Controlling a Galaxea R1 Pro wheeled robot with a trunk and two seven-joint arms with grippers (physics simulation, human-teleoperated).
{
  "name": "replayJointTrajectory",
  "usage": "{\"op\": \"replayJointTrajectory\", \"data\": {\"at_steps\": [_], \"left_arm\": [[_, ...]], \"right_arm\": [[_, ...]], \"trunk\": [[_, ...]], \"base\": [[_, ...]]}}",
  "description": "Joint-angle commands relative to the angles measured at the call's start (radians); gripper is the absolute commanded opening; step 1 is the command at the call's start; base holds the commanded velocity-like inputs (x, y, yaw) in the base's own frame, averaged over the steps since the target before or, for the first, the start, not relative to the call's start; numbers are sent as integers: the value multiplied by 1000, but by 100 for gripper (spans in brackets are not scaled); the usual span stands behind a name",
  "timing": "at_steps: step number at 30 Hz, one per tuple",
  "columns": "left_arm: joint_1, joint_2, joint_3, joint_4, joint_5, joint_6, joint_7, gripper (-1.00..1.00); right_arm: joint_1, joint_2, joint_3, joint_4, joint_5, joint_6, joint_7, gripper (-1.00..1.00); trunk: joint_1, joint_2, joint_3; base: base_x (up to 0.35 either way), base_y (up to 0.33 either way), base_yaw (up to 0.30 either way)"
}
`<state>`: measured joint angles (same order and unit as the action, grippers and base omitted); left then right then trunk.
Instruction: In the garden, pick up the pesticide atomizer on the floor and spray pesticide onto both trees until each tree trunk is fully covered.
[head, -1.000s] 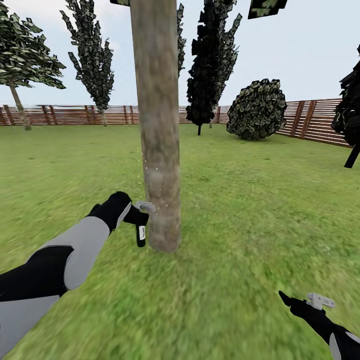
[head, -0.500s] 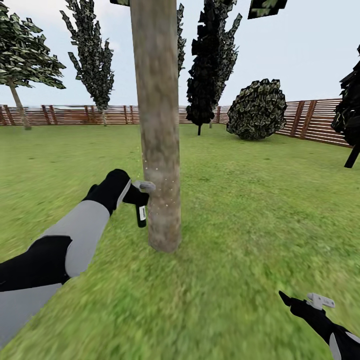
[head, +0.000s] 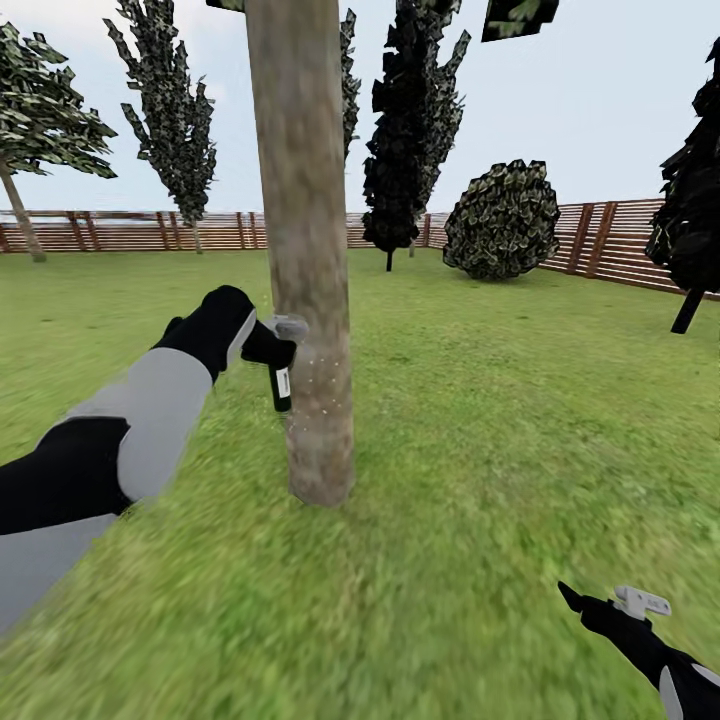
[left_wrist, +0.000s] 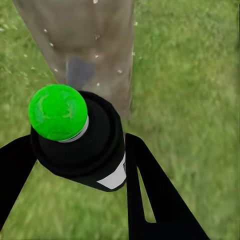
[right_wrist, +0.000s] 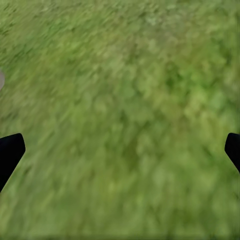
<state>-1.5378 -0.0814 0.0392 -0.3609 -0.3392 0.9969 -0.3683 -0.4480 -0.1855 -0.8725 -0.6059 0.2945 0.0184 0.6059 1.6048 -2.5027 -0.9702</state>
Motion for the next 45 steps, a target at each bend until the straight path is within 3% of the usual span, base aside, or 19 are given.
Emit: {"op": "replayJointTrajectory", "data": {"at_steps": [1,8,12,25,32,40,45], "left_arm": [[-13,0,0,9,0,0,0,-100],[-101,-1,0,36,0,4,0,-100],[-175,-6,-1,105,0,5,0,-100],[-261,-6,-1,157,0,5,0,-100],[-266,-5,-1,272,0,3,0,-100],[-256,-5,-2,318,-1,-4,0,-100],[-206,-6,-1,337,-1,-9,2,-100]], "right_arm": [[0,0,0,0,0,0,0,100],[0,0,0,0,0,0,0,100],[0,0,0,0,0,0,0,100],[0,0,0,0,0,0,0,100],[0,0,0,0,0,0,0,100],[0,0,0,0,0,0,0,100],[0,0,0,0,0,0,0,100]], "trunk": [[0,0,0],[0,0,0],[0,0,0],[0,0,1],[0,0,1],[0,0,1],[0,0,1]], "base": [[0,0,-1],[0,0,0],[0,0,-35],[0,0,-121],[0,0,0],[0,0,0],[0,0,0]]}}
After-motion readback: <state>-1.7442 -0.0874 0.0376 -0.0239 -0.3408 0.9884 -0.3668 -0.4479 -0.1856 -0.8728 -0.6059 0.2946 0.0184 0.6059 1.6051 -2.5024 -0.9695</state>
